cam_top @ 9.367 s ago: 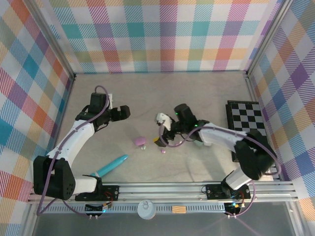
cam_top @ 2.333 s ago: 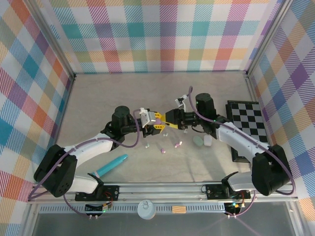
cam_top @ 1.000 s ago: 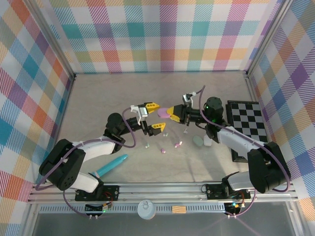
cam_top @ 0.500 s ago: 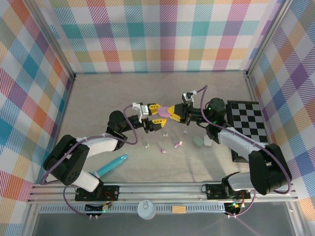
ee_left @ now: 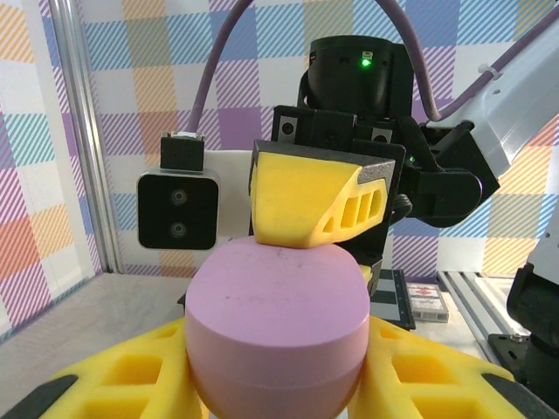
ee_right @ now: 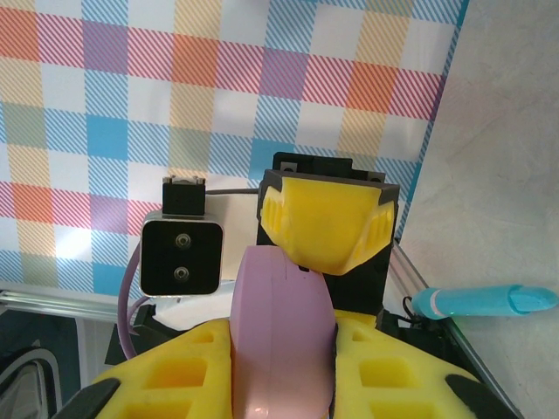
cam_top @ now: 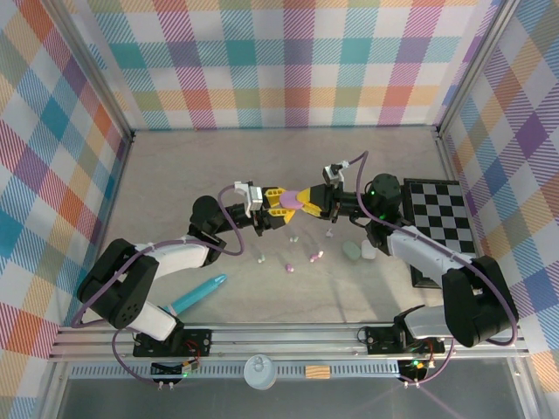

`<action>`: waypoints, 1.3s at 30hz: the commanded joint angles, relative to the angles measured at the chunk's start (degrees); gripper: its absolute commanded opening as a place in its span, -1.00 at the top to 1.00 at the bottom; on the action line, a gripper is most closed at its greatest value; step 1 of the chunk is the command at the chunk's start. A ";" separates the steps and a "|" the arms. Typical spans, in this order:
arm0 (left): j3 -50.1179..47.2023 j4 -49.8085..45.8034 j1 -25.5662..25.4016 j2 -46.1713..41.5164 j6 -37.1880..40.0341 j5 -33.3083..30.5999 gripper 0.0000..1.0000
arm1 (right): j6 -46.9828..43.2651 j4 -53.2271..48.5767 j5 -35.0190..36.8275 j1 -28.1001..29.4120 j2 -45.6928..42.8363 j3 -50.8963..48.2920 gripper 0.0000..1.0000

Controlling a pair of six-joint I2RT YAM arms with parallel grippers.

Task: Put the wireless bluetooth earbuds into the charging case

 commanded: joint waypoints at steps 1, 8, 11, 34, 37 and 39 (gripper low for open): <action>1.64 2.77 0.02 0.19 0.15 2.45 0.31 | -1.26 0.86 -0.06 0.59 -0.99 0.94 1.00; 1.24 2.69 0.02 -0.27 0.21 2.19 0.41 | -4.92 -3.64 0.68 0.60 -2.63 1.64 0.35; 0.82 2.63 0.03 -0.47 0.22 1.79 0.41 | -13.01 -14.82 1.14 0.60 -5.30 4.00 -0.04; -2.05 2.66 0.02 -3.96 -3.55 2.80 0.42 | -103.84 -79.93 32.54 11.73 -6.54 31.68 -0.98; -2.37 1.94 0.02 -4.78 -3.47 3.15 0.42 | -104.94 -79.06 34.11 11.83 -4.89 32.51 -0.98; -2.56 1.38 0.02 -5.23 -3.38 3.38 0.42 | -104.82 -78.50 34.33 11.77 -4.44 32.85 -0.98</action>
